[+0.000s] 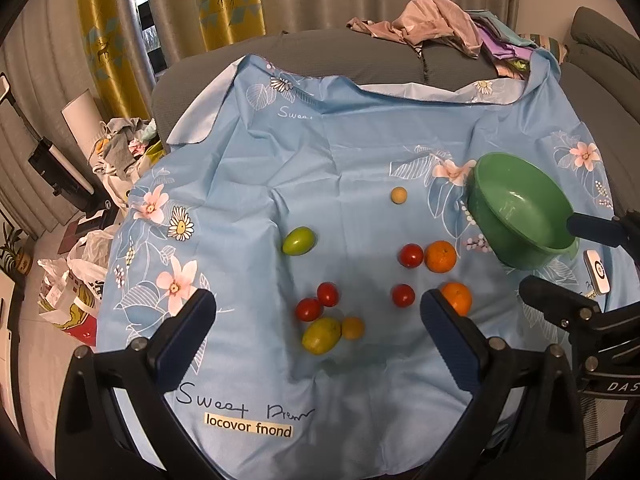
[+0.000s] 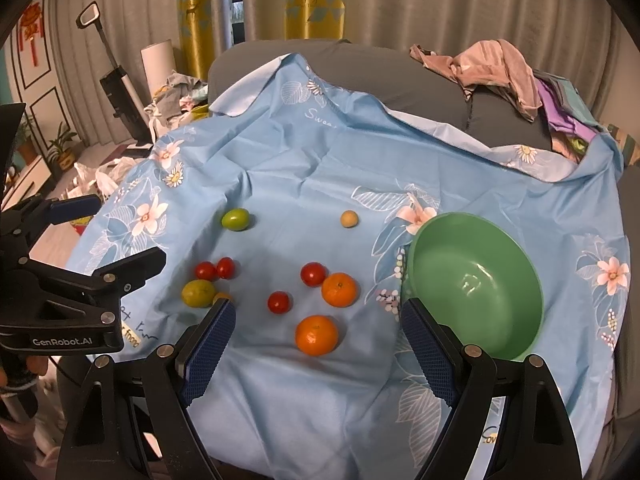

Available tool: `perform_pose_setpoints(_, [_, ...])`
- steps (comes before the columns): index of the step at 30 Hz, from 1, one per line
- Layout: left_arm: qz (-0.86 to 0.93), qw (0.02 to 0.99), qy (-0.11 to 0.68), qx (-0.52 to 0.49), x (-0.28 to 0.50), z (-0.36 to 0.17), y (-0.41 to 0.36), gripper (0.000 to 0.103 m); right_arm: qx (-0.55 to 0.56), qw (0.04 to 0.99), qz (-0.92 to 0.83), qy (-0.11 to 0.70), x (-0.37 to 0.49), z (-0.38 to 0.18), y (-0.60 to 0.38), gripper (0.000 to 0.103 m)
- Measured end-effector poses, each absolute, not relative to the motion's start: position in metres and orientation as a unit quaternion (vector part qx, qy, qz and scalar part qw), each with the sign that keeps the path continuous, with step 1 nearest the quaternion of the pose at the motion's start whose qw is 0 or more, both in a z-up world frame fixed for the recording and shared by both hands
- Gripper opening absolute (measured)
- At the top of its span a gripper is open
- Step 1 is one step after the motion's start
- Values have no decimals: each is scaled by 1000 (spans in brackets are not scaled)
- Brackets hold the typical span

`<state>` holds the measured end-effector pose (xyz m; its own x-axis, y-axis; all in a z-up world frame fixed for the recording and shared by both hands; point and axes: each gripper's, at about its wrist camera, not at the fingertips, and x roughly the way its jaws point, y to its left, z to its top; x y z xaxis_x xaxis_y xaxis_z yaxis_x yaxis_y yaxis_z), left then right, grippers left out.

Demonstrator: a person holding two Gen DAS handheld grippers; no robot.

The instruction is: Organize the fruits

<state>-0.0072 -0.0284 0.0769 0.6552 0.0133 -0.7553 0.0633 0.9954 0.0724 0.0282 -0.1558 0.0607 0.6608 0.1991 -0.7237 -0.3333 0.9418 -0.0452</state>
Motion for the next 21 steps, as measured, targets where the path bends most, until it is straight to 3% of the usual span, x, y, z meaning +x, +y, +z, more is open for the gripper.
perform_pose_setpoints(21, [-15, 906, 421, 44, -5, 73, -27, 102, -89, 904, 149, 390, 29, 53, -152, 86])
